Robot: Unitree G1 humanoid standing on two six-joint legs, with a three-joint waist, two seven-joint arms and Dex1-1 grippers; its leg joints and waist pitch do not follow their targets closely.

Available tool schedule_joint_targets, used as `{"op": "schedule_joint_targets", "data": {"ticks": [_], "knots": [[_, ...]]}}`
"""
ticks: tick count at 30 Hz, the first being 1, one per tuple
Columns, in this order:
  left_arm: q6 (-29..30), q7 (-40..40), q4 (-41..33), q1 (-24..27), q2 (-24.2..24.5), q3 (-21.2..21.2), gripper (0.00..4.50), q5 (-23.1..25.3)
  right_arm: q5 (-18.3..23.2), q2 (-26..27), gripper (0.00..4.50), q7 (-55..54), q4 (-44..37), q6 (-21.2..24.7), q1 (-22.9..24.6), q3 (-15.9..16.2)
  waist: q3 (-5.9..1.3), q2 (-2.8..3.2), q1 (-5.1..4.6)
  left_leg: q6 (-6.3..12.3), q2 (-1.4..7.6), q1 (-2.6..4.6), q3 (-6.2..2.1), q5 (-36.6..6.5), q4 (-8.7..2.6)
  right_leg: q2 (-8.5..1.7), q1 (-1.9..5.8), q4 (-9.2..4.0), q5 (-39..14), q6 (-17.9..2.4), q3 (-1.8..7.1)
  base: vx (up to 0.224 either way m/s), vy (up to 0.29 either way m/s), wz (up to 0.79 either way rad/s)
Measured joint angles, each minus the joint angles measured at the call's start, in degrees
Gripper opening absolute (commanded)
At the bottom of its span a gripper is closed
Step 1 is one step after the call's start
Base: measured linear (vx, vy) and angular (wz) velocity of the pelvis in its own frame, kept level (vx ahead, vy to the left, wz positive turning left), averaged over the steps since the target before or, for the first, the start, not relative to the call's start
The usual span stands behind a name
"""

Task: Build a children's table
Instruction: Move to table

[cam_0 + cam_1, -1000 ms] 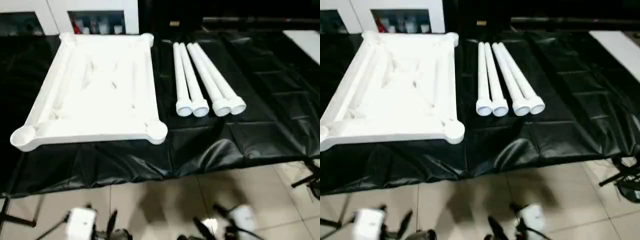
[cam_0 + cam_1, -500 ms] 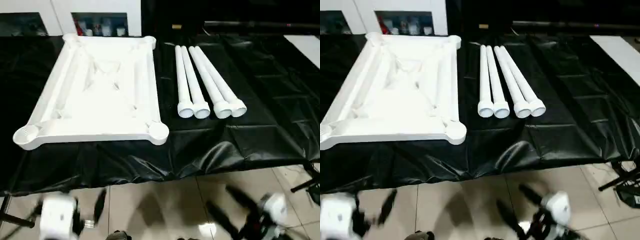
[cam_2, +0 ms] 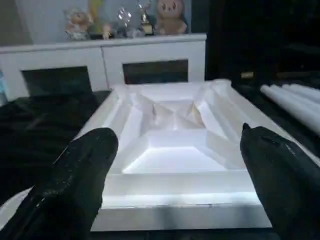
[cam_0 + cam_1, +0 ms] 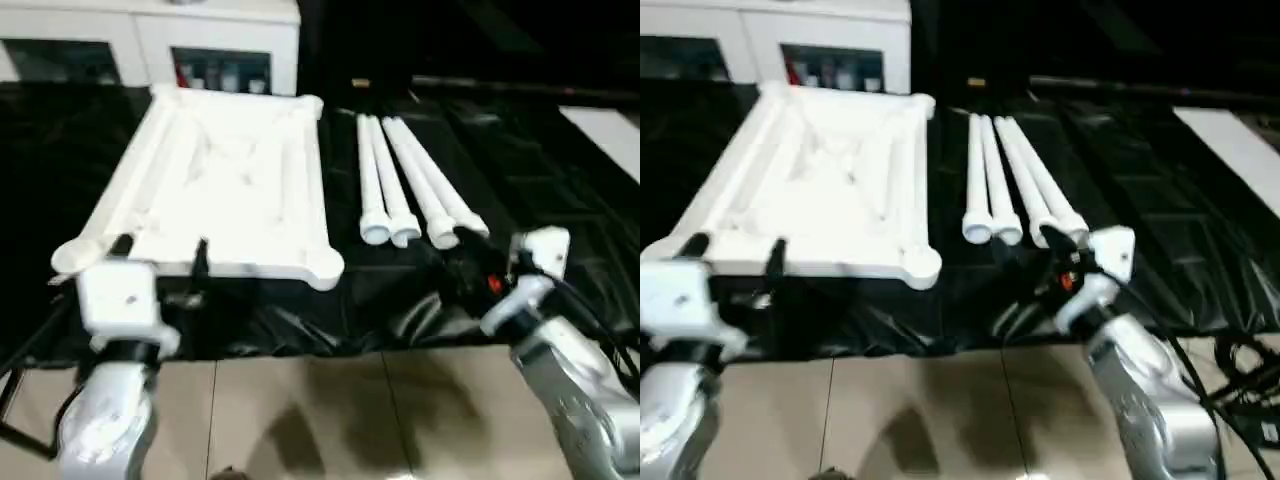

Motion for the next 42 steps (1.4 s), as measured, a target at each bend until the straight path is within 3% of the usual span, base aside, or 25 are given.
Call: {"op": "schedule_joint_targets", "data": {"ticks": [6,9,11,13,16,17,18,19,20,22,23,26,31,36,39,42], "knots": [[2.04,-0.14,10.21,-11.5,0.03,-2.11,4.48,1.36,-0.39,3.17,4.5,-6.25,5.44,1.55,-6.61,-1.25,-0.06,0.43,-0.82,0.02,0.0,-0.28,-0.02,-0.01,0.75,-0.03,-0.19,0.41,0.29,-0.22,0.16,0.0,0.0,0.0],[3.6,-0.64,13.73,-13.63,1.69,-2.42,4.48,2.86,-2.89,3.84,4.5,-5.3,7.08,1.0,-6.27,2.0,-0.14,0.55,-1.47,0.02,0.01,-0.33,-0.07,0.0,0.72,-0.01,-0.33,0.52,0.27,-0.27,0.15,0.0,0.0,0.0],[4.6,-0.67,14.96,-13.71,2.23,-1.89,4.48,2.8,-6.32,3.62,4.5,-4.21,8.07,-0.47,-5.03,4.93,-0.21,0.74,-2.03,0.61,-0.37,-1.63,-1.74,0.36,0.94,-0.16,-0.3,0.35,0.25,-0.39,-1.07,0.0,0.0,0.0],[4.56,-0.67,15.74,-14.24,2.34,-1.28,4.48,2.68,-8.72,3.66,4.5,-3.43,9.02,-1.75,-4.29,7.63,-0.16,1.3,-2.31,1.2,-0.71,-3.27,-4.29,0.76,1.68,-0.55,-0.07,0.03,0.08,-0.73,-3.74,-0.003,-0.02,0.44],[4.7,-0.76,16.42,-14.5,2.51,-1.01,4.48,2.62,-9.33,3.97,4.5,-3.23,9.36,-1.72,-4.43,9.36,0.18,2.45,-1.31,2.03,-1.71,-4.48,-6.82,1.33,1.95,-1.14,0.55,-0.09,-0.17,-1.12,-6.02,0.004,-0.017,0.62],[4.71,-0.86,16.46,-14.5,2.54,-0.95,4.48,2.6,-8.85,4.43,4.5,-2.87,9.74,-1.32,-4.75,9.36,0.24,2.72,-1.02,2.03,-1.47,-4.48,-6.71,1.45,2.08,-1.0,0.61,-0.04,-0.26,-1.22,-5.7,-0.013,0.005,0.22],[4.72,-0.99,16.98,-14.66,2.54,-0.53,4.48,2.62,-8.04,5.13,4.5,-2.24,10.54,-0.5,-5.4,9.34,0.26,2.64,-0.91,1.91,-1.0,-4.25,-5.91,1.52,2.19,-0.93,0.62,0.46,-0.52,-1.34,-4.97,-0.01,-0.02,0.36],[4.72,-1.14,17.76,-15.21,2.51,-0.36,4.48,2.63,-7.56,5.55,4.5,-1.59,10.88,-0.18,-5.56,9.35,0.33,2.64,-0.51,1.42,-0.31,-3.81,-4.41,1.35,2.27,-0.93,0.83,0.88,-0.8,-1.17,-4.27,-0.013,-0.036,0.21],[4.71,-1.23,17.8,-15.26,2.52,-0.39,4.48,2.63,-7.46,5.62,4.5,-1.22,10.94,0.11,-5.69,9.34,0.39,2.71,-0.3,1.32,0.04,-3.39,-3.48,1.3,2.11,-0.95,0.99,0.96,-0.83,-1.11,-3.92,-0.013,-0.036,0.21],[4.67,-1.53,18.02,-15.42,2.46,-0.55,4.48,2.53,-7.15,6.45,4.5,-1.47,11.38,0.34,-5.74,8.61,0.5,2.46,0.0,1.17,0.03,-2.51,-2.09,1.26,1.28,-1.08,1.08,0.87,-0.92,-0.47,-2.85,0.0,0.0,0.0],[4.67,-1.82,18.03,-15.6,2.42,-0.66,4.48,2.38,-6.96,6.78,4.5,-1.84,11.43,0.35,-5.78,8.33,0.52,2.44,0.05,1.17,0.03,-2.4,-1.81,1.26,1.13,-1.08,1.06,0.81,-0.89,-0.21,-2.59,0.0,0.0,0.0],[4.67,-2.84,18.72,-16.79,2.48,-1.27,4.48,1.98,-5.01,8.4,4.5,-4.54,11.8,1.57,-6.34,5.66,0.51,2.43,0.04,1.0,-0.02,-2.1,-1.44,1.39,1.07,-1.06,1.04,0.78,-0.6,0.28,-2.02,-0.017,0.003,-0.01],[4.58,-3.84,19.79,-17.32,2.35,-2.09,4.48,1.89,-6.66,7.31,4.5,-6.83,14.76,0.36,-6.84,3.55,0.49,2.46,-0.18,0.99,-0.06,-1.99,-1.18,1.39,1.07,-1.06,0.92,0.56,-0.27,0.47,-1.65,0.0,0.0,0.0],[4.59,-4.44,20.06,-17.31,1.91,-2.06,4.48,0.95,-7.68,6.95,4.5,-6.1,14.66,0.48,-6.79,3.57,0.46,2.55,-0.12,0.92,-0.04,-2.04,-1.07,1.44,0.86,-1.03,0.6,0.58,0.08,0.54,-1.54,0.0,0.0,0.0],[4.6,-4.54,20.07,-17.31,1.71,-2.06,4.48,0.46,-9.07,6.8,4.5,-6.61,14.66,0.29,-6.78,3.74,0.42,2.6,0.02,0.69,0.0,-2.45,-0.97,1.64,0.76,-0.98,0.05,0.66,0.2,0.24,-1.44,0.0,0.0,0.0],[4.61,-4.5,20.07,-17.28,1.37,-2.03,4.48,0.43,-10.21,5.75,4.5,-5.19,14.65,-0.91,-6.77,5.45,0.42,2.59,0.0,0.72,0.01,-2.23,-0.8,1.61,0.56,-0.98,0.22,0.46,-0.04,0.29,-1.37,0.0,0.0,0.0]]}}
